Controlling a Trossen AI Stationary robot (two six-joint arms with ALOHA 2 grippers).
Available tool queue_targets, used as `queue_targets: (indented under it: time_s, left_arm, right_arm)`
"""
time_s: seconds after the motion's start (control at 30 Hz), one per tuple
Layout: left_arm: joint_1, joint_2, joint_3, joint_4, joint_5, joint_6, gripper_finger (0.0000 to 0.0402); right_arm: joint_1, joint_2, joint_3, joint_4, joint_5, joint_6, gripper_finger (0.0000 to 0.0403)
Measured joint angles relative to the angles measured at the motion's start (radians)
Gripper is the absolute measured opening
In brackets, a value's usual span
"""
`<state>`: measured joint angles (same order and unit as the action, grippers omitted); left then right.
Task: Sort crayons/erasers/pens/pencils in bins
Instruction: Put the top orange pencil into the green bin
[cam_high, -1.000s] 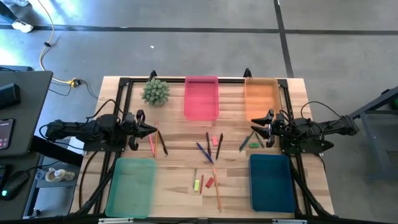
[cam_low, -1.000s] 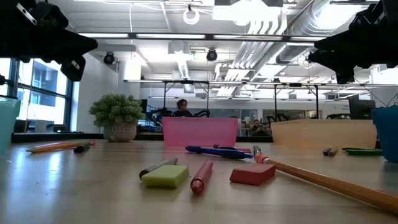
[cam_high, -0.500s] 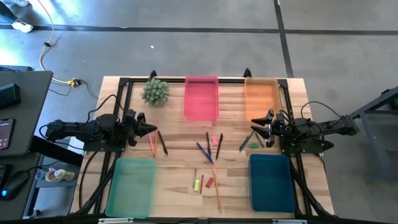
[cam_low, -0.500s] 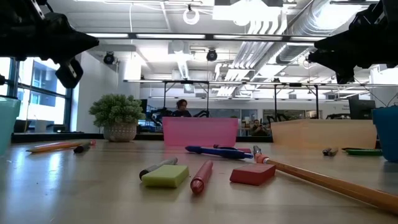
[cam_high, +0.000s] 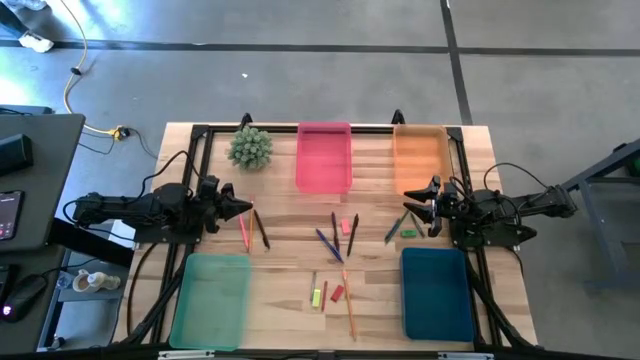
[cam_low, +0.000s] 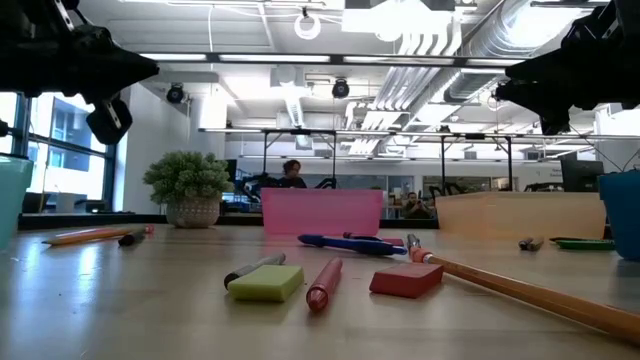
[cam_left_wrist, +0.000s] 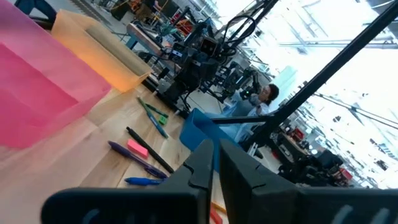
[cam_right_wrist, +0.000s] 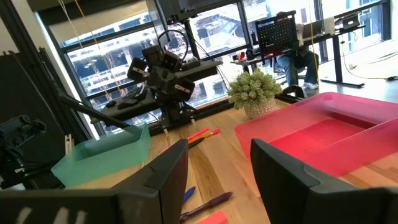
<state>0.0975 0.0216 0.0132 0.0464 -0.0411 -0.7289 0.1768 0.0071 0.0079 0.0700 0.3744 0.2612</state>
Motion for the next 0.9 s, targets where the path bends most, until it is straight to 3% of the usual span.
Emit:
queue_targets:
  time_s: [0.27,0.43,0.6,0.9]
  left_arm:
    - [0.0,0.019,0.0,-0.034,-0.025,-0.012,0.0112]
    - [0.0,0.026,0.0,-0.024,-0.048,-0.124,0.0151]
    - [0.0,0.026,0.016,0.023,-0.072,-0.169,0.0155]
    - [0.0,0.037,0.144,-0.002,-0.147,-0.072,0.014]
  right_arm:
    - [0.0,0.0,0.0,0.0,0.0,0.0,0.0167]
    - [0.0,0.0,0.0,0.0,0.0,0.0,0.0167]
    - [0.0,0.0,0.0,0.0,0.0,0.0,0.0167]
    - [0.0,0.0,0.0,0.0,0.0,0.0,0.0167]
